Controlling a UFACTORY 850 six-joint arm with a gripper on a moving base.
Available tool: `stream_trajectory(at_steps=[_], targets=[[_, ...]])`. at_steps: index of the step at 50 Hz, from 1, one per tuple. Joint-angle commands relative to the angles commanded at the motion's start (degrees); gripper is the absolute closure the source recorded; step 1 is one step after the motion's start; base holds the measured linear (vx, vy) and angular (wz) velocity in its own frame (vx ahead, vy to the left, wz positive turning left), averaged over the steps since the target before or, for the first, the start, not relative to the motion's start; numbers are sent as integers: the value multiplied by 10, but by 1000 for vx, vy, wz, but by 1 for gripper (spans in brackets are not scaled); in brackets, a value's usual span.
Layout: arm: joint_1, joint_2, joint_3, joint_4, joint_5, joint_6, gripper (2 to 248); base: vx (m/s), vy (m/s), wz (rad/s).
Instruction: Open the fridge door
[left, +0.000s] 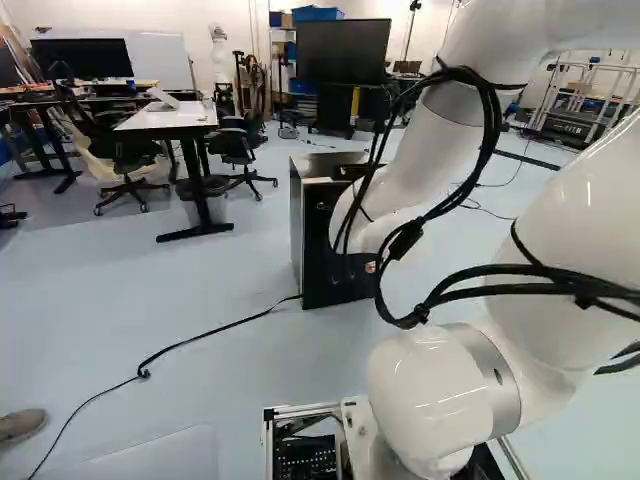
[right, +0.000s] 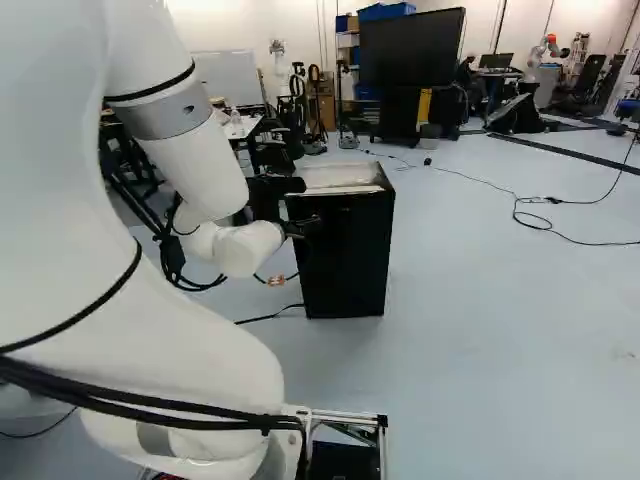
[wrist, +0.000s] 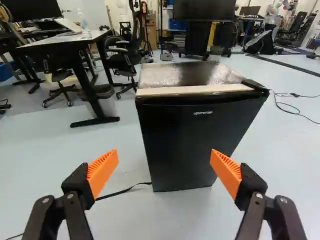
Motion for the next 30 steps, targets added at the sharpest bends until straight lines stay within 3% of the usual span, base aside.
stream_trajectory(at_steps=[30], targets=[[57, -57, -57, 67, 0, 0, 3, 0, 0, 0]])
